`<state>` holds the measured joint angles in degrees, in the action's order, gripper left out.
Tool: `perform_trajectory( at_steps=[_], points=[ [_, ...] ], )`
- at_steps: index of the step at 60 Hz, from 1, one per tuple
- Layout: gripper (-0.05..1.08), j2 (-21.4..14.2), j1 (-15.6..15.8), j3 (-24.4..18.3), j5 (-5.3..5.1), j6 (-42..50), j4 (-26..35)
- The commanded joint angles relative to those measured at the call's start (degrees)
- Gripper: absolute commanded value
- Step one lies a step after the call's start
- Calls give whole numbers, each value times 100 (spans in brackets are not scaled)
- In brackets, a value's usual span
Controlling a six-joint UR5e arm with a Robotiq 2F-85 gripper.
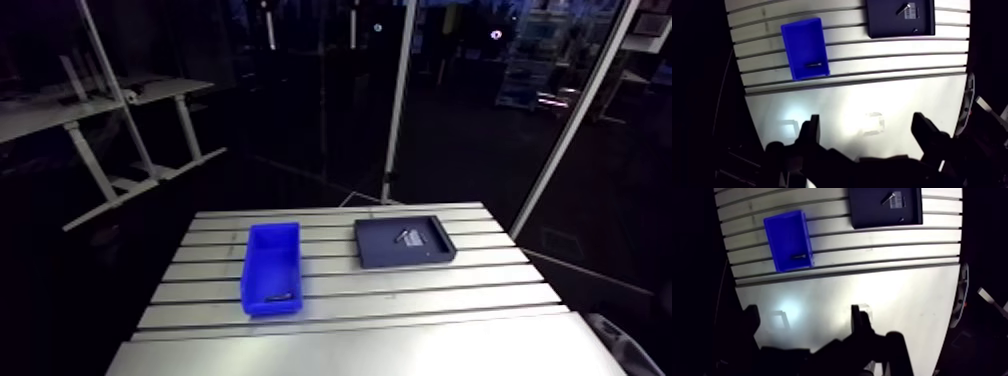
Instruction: Pick up the M10 bolt from the tray and put it into the blue bin.
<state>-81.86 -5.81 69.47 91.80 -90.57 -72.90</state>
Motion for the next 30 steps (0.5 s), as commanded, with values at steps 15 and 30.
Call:
perform_trajectory(
  at_steps=[15, 30],
  points=[
    [1, -132, 132, 290, -274, 230, -19],
    [1, -132, 140, 283, -264, 237, -25]
  ],
)
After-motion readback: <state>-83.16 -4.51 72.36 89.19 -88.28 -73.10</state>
